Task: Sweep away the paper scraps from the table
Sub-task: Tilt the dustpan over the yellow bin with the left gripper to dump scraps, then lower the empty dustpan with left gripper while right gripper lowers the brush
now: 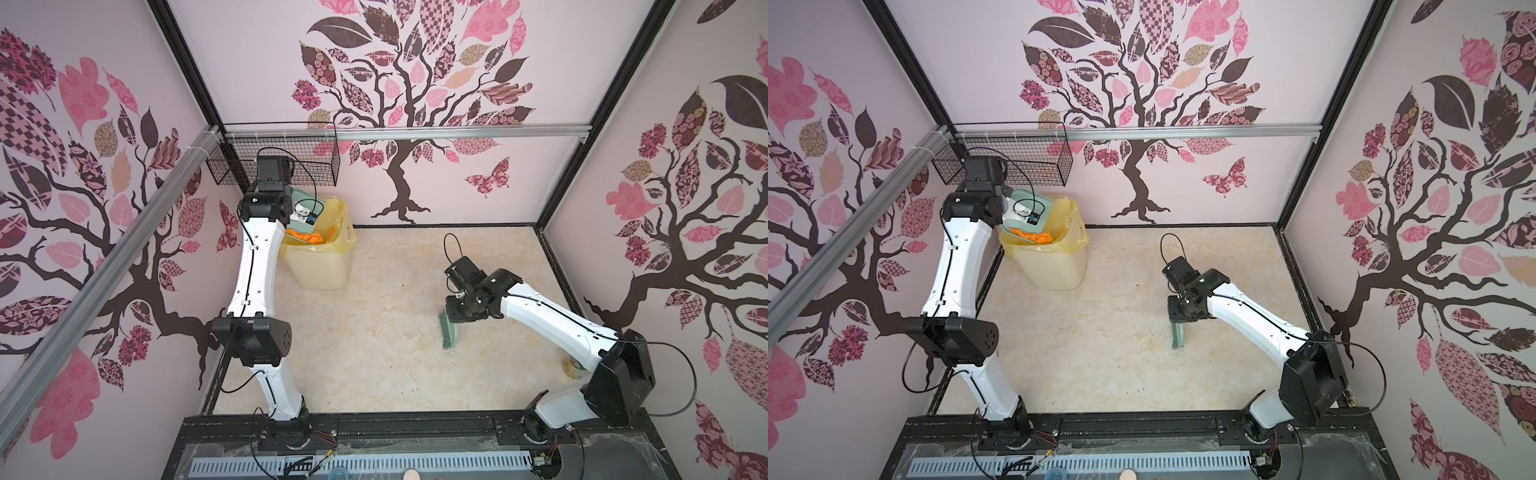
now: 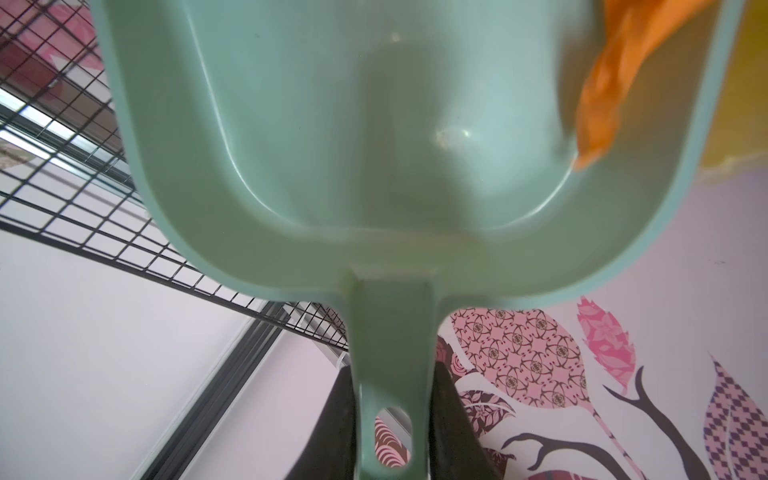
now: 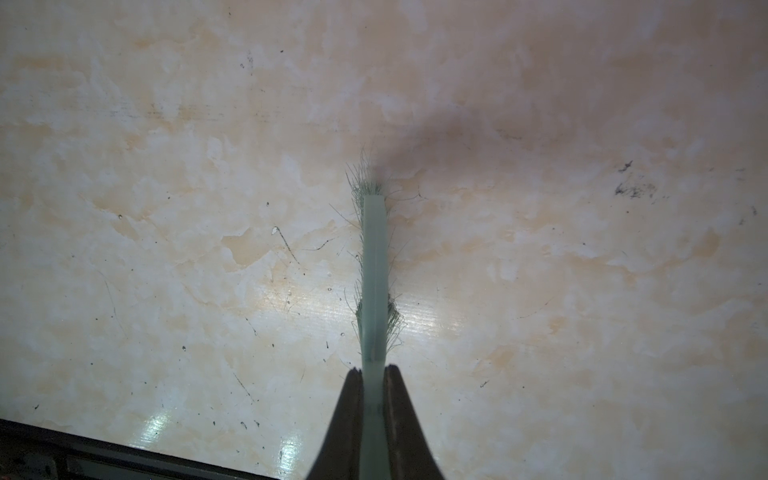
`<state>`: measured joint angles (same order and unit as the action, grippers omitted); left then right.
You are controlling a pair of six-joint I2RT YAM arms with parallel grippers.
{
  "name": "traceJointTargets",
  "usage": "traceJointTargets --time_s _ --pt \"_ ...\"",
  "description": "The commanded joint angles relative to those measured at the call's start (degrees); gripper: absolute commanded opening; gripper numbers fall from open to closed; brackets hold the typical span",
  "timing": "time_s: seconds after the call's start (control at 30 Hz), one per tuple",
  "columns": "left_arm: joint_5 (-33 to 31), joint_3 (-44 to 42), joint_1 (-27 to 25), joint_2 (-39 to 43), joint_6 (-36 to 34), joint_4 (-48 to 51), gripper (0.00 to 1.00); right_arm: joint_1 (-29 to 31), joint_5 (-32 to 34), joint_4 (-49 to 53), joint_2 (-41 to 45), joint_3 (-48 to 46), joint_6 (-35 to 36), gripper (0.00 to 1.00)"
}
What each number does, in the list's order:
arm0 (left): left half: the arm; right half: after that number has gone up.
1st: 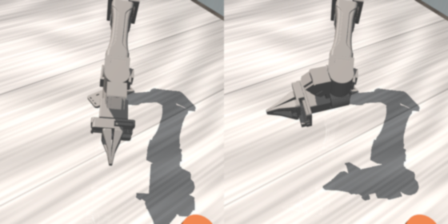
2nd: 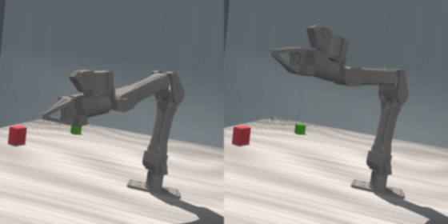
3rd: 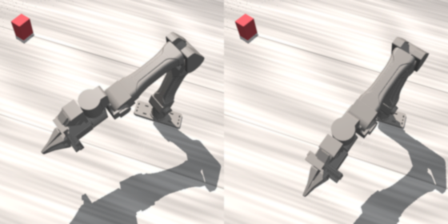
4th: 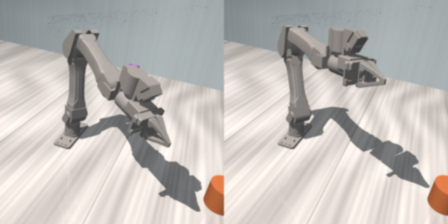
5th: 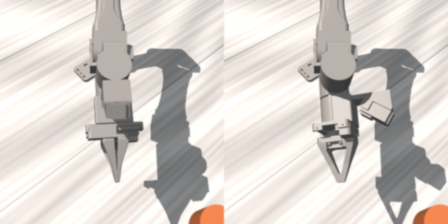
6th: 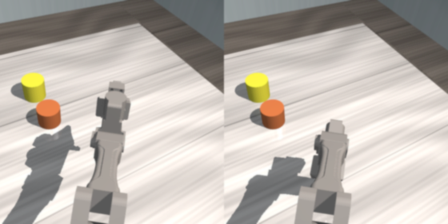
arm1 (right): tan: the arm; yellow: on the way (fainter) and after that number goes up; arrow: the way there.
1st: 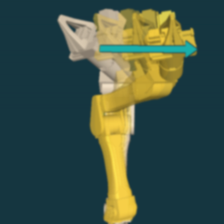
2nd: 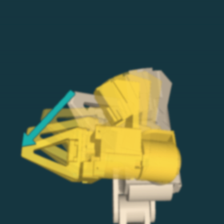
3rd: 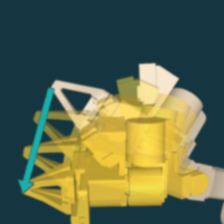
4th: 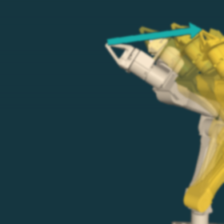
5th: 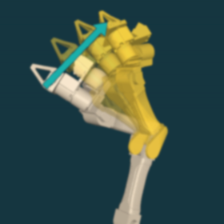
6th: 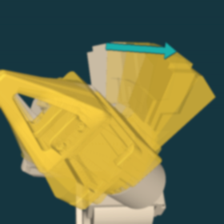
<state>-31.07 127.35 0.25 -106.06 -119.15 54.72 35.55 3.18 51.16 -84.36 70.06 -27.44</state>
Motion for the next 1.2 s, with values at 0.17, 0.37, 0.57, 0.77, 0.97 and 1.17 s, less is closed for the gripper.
traceJointTargets --time_s 0.17,0.37,0.57,0.77,0.97,1.17 --pt "-0.6 -0.6 -0.8 0.6 -6.7 -5.8 0.00 -0.3 0.9 0.2 3.2 -0.6 -0.5 0.00" --pt "1.9 18.8 -1.6 -6.8 4.8 9.5 0.00 -0.2 1.0 0.0 3.5 -1.4 -0.7 0.00" --pt "7.4 23.6 -0.2 -5.9 14.3 16.8 0.00 -0.2 1.4 0.7 3.1 0.0 -0.5 0.00" --pt "17.6 26.6 0.2 -0.2 26.1 26.6 0.00 -0.2 2.3 0.9 3.0 1.0 -0.3 0.00" --pt "26.9 19.0 -2.1 9.8 37.5 33.9 0.00 -0.3 2.3 1.1 2.4 4.0 -0.4 0.00" --pt "34.0 -4.5 -12.1 21.8 51.4 34.3 0.00 -0.3 6.0 2.5 2.1 13.3 1.4 0.00"
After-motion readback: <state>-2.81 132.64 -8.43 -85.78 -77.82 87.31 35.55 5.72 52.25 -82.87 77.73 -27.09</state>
